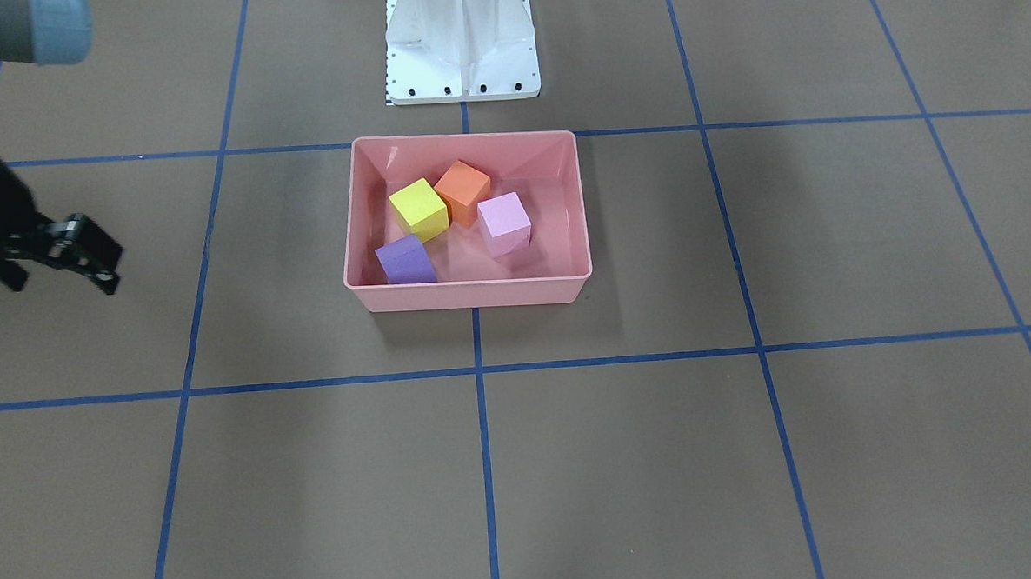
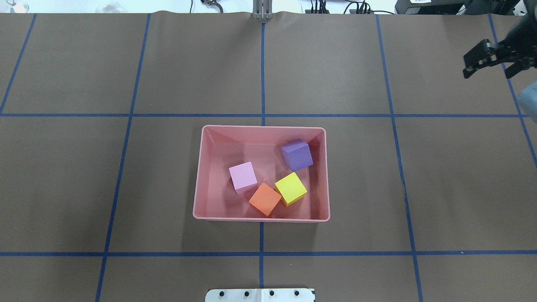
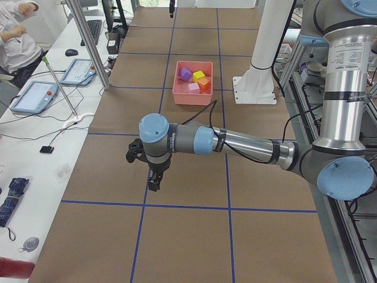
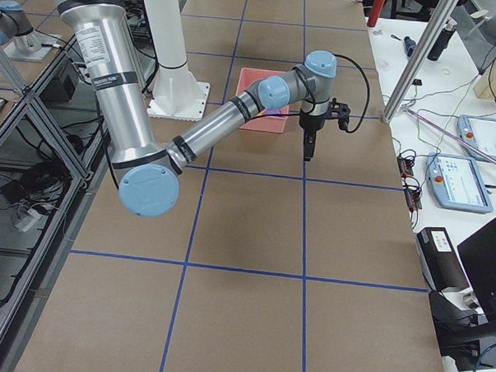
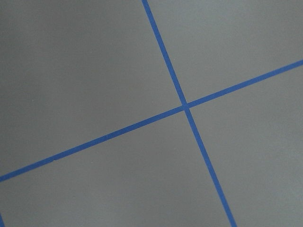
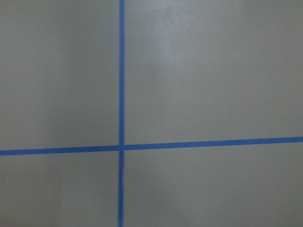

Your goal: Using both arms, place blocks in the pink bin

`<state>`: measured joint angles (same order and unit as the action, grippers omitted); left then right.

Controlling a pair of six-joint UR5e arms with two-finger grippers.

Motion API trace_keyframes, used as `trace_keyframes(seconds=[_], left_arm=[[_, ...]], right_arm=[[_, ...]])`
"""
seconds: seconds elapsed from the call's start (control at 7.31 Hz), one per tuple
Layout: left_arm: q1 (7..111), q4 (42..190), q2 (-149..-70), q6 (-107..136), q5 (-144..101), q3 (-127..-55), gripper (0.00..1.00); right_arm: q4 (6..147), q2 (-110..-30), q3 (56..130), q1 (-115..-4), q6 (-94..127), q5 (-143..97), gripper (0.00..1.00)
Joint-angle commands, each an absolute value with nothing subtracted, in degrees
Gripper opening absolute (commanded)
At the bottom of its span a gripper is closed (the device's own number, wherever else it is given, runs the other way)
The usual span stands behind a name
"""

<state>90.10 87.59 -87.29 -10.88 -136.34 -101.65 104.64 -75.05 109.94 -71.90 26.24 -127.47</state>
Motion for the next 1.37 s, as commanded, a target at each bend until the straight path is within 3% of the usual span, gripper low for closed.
trace_keyframes(seconds=[0.0, 0.68, 0.96, 1.23], left_arm=[[90.2, 95.9, -82.7, -7.5, -136.4, -101.9, 1.00], [90.1, 96.2, -82.0, -8.0, -135.4, -101.2, 1.00], [90.2, 96.1, -82.1, -8.0, -135.8, -101.8, 1.00], [90.2, 96.1, -81.5, -8.1, -135.9, -102.6, 1.00]], right_arm=[[104.7, -81.7, 108.1, -80.6, 8.7, -129.2, 1.00], [103.4, -94.3, 107.8, -89.6, -2.9, -130.4, 1.00], [93.3, -101.0, 106.6, -90.1, -2.5, -130.4, 1.00], [90.7, -102.8, 106.2, -90.3, -2.2, -130.5, 1.00]])
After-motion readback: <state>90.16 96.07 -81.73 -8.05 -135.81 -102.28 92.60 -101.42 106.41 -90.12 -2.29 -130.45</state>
